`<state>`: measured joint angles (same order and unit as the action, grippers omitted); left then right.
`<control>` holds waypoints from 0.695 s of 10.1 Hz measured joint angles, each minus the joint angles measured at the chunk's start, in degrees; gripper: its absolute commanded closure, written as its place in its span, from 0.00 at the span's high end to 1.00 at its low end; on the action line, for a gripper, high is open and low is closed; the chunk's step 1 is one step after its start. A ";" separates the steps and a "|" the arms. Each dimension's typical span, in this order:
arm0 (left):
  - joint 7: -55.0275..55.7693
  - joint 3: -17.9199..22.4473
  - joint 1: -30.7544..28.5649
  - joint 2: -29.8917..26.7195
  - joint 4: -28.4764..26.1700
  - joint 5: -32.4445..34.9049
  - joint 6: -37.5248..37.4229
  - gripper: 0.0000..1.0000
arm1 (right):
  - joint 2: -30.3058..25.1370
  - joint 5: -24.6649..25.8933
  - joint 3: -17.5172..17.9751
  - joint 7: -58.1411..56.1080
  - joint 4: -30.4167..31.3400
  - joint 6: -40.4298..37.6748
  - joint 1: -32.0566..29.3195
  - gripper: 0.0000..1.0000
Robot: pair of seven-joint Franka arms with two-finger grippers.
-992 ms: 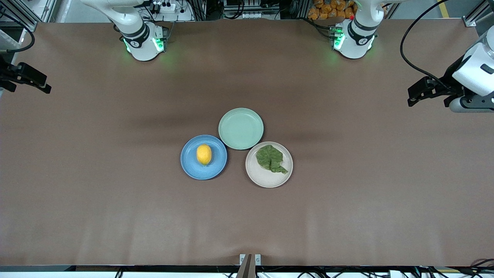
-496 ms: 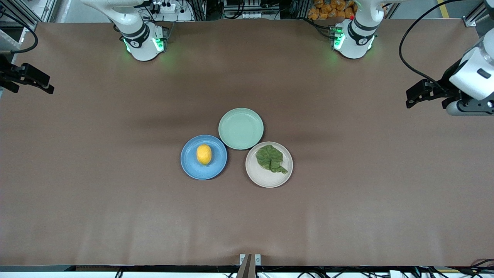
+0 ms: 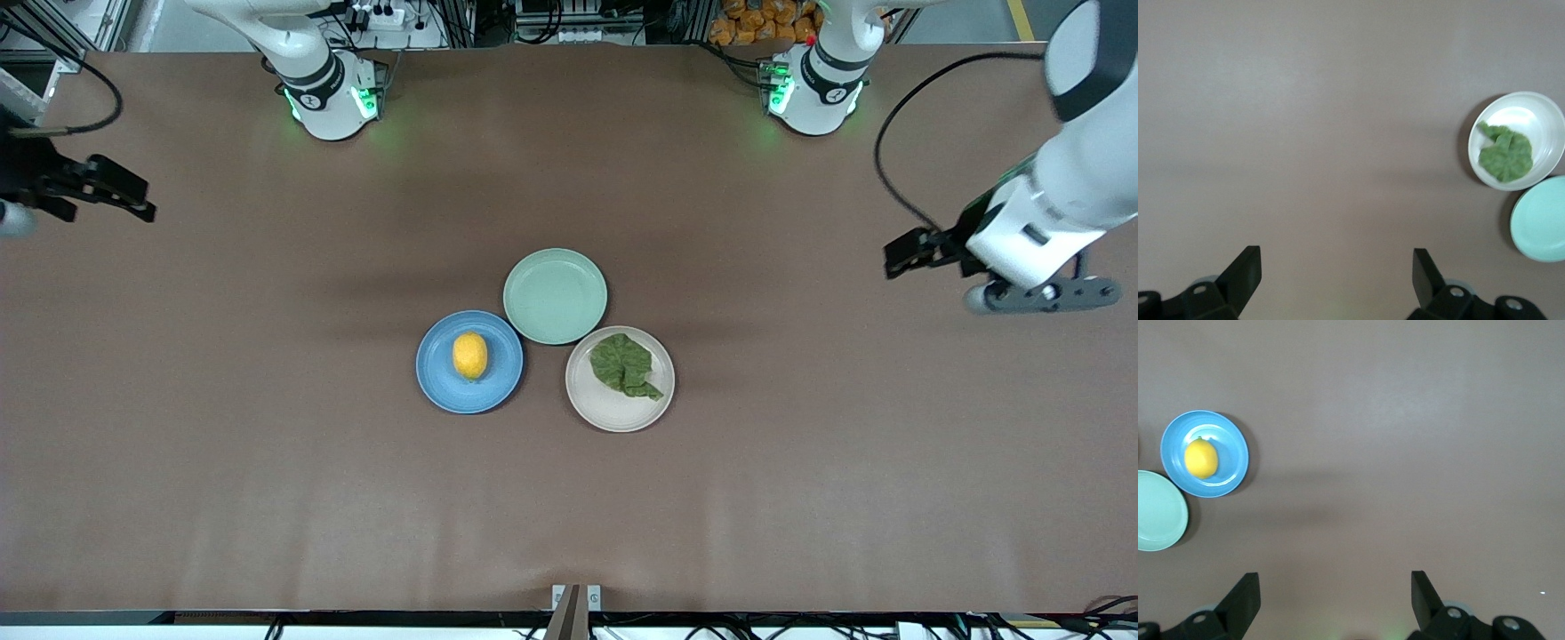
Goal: Pick lemon and lettuce from blue and beige plates
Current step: 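Reach the right gripper to the lemon while the left gripper reaches the lettuce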
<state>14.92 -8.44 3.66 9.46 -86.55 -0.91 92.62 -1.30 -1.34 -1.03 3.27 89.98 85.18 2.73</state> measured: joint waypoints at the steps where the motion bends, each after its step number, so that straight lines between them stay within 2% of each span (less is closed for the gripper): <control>1: 1.22 -0.06 1.13 1.62 0.02 -0.02 1.46 1.00 | 1.24 -1.03 0.29 2.06 0.09 0.91 1.15 1.00; 5: 2.93 -0.14 4.54 7.36 0.15 -0.14 9.17 1.00 | 7.86 -2.18 3.71 11.05 0.62 5.82 5.69 1.00; 7: 8.91 -0.17 7.49 10.79 0.11 -0.16 15.02 1.00 | 11.11 -4.28 4.83 13.64 0.77 8.50 7.40 1.00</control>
<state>23.83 -8.61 11.15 20.25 -86.44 -1.07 107.64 9.81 -5.62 3.80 16.91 90.75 93.68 10.14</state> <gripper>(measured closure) 0.000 0.000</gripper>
